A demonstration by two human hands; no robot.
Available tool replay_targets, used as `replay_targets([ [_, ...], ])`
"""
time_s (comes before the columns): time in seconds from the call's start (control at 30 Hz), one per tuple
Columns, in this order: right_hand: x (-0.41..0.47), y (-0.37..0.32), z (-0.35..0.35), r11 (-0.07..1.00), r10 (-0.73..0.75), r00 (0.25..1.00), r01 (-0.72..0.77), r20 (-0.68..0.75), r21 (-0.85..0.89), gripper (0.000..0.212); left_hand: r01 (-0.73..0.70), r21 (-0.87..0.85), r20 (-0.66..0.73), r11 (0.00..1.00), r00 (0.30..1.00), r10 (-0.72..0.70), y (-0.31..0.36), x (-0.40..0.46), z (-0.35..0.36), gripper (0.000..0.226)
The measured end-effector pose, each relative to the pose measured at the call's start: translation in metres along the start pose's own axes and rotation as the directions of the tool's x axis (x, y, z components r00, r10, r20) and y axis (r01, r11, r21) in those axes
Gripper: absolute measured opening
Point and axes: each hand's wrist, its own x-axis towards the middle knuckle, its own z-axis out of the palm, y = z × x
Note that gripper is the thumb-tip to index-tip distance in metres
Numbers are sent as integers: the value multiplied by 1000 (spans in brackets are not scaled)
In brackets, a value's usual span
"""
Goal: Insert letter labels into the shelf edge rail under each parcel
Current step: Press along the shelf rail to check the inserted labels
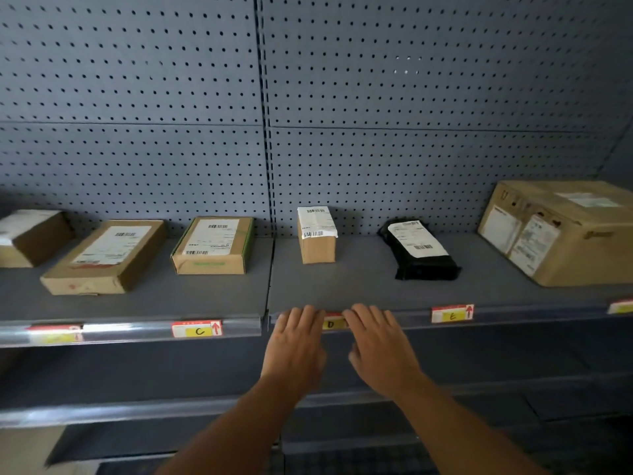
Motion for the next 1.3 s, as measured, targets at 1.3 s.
replay_targets([
  [1.3,-63,34,9,1000,-19,988,18,156,3,89,204,-145,-2,968,978,-206,35,-51,30,77],
])
